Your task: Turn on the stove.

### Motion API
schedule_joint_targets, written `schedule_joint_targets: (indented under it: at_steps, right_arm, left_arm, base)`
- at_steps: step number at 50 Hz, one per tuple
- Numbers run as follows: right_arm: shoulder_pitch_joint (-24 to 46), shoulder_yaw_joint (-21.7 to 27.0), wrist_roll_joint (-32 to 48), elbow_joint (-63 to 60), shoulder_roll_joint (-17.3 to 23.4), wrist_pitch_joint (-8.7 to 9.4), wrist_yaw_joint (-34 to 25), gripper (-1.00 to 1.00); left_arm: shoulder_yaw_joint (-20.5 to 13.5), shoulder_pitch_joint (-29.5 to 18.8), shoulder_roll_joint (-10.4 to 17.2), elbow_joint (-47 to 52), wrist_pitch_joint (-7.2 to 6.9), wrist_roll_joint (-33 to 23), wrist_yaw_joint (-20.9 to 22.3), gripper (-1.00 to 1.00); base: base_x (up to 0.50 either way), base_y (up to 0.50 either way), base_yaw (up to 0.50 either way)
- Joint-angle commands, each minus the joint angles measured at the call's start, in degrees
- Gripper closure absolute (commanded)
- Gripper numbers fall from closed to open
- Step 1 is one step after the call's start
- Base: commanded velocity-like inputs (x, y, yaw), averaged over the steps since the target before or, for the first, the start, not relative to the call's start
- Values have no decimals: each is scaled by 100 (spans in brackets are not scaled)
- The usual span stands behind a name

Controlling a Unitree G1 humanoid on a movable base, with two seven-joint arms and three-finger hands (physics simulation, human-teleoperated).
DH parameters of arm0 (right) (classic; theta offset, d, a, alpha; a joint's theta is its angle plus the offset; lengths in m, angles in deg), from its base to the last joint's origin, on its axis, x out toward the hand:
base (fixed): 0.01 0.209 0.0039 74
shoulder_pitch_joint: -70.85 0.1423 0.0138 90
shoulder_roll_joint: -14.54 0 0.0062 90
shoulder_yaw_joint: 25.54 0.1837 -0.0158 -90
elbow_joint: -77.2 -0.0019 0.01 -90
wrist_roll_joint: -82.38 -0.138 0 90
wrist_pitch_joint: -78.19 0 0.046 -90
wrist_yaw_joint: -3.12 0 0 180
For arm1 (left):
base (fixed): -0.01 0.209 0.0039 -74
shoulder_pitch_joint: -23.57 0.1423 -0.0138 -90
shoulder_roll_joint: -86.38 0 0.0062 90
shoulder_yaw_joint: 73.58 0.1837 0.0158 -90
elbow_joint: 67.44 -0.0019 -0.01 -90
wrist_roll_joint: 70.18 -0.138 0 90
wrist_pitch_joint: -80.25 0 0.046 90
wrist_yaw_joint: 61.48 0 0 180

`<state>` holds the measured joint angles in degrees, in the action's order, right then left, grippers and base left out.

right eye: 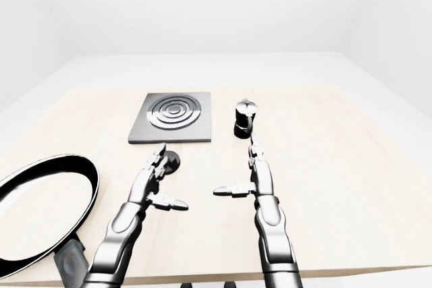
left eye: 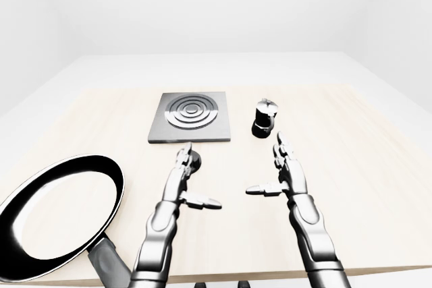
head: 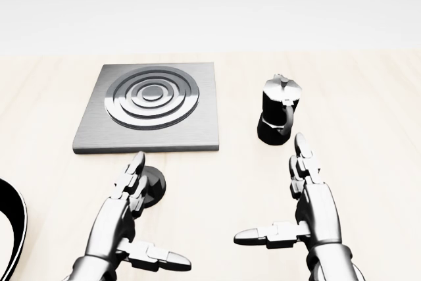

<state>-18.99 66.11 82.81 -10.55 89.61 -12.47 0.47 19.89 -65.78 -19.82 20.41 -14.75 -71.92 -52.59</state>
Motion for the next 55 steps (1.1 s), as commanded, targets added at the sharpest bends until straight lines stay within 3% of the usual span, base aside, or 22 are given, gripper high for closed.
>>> schedule_joint_targets:
  at_steps: [1,14,15,16,37,48,55]
  right_arm:
    - [-8,-5,3,-5,-2,-1,-2,-100]
    - [4,3,0,13,1,-10,-1,-100]
    - [-6,1,-8,-197,5,189,1,-100]
    - [-8,0,-4,-215,6,209,-2,-100]
    - [-8,4,-1,-218,2,214,-5,-100]
    - [-8,4,0,-217,1,212,-4,-100]
    - [-8,3,-2,-216,2,211,-8,-100]
  left_arm:
    - [145,119,-25,267,0,72,207,-100]
    - [238,227,-37,612,0,213,409,-100]
    - [237,230,-36,643,0,231,410,-100]
    - [240,235,-38,706,0,244,401,-100]
    - [-2,183,48,2072,0,598,264,-100]
    - [-141,77,82,3668,0,882,76,-100]
    - [-388,-248,140,4780,0,1204,-106,-100]
  base:
    - [0,0,0]
    - [0,0,0]
    - [0,0,0]
    - [0,0,0]
    - [0,0,0]
    - [0,0,0]
    - [0,0,0]
